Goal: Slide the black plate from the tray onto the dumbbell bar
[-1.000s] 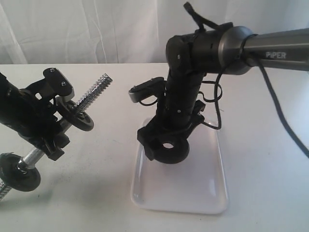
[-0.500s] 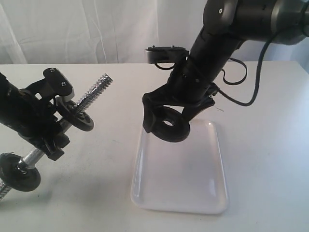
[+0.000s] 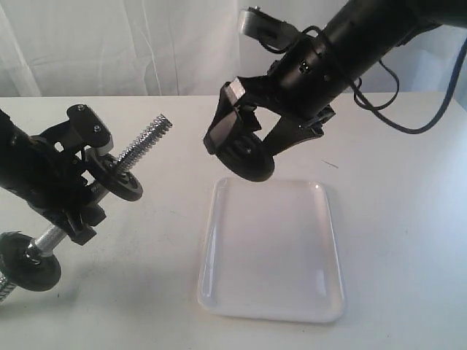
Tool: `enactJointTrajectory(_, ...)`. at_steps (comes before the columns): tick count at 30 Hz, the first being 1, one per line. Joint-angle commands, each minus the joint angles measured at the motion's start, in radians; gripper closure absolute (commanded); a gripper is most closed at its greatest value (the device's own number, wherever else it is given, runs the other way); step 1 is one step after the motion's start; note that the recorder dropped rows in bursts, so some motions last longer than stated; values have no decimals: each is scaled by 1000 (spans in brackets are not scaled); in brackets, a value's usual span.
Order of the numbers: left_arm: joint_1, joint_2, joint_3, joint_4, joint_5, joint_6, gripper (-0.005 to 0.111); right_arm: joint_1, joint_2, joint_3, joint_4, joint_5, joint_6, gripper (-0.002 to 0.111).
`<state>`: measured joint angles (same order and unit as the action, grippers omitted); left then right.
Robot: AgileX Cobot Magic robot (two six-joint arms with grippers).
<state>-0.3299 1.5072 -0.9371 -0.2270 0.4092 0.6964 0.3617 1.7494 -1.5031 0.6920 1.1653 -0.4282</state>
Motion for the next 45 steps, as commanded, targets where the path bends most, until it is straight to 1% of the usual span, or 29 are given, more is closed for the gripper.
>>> enactJointTrajectory(1, -4, -53, -30, -92, -34, 13, 107, -44, -26, -2, 192, 39, -83, 108)
enactJointTrajectory(3, -4, -53, -30, -149, -25, 74, 107, -54, -26, -2, 266, 53, -114, 108)
enactJointTrajectory(7, -4, -53, -30, -319, -15, 231, 107, -60, -26, -2, 383, 56, -151, 108)
enactJointTrajectory(11, -4, -53, -30, -401, -7, 303, 107, -60, -26, -2, 406, 56, -153, 108)
enactJointTrajectory(14, -4, -53, -30, -415, 13, 332, 107, -60, -26, -2, 410, 56, -153, 108)
enactJointTrajectory(20, -4, -53, -30, -427, 21, 332, 107, -66, -9, -2, 415, 56, -163, 108)
enactJointTrajectory(24, -4, -53, -30, -440, 29, 357, 107, -84, 10, -2, 449, 56, -175, 108)
enactJointTrajectory(31, -4, -53, -30, -551, 45, 463, 107, -118, 65, -2, 546, 56, -197, 108)
enactJointTrajectory(35, -4, -53, -30, -620, 61, 527, 107, -123, 86, -2, 548, 56, -197, 108)
enactJointTrajectory(45, -4, -53, -30, -631, 55, 541, 107, -123, 91, -2, 548, 56, -197, 108)
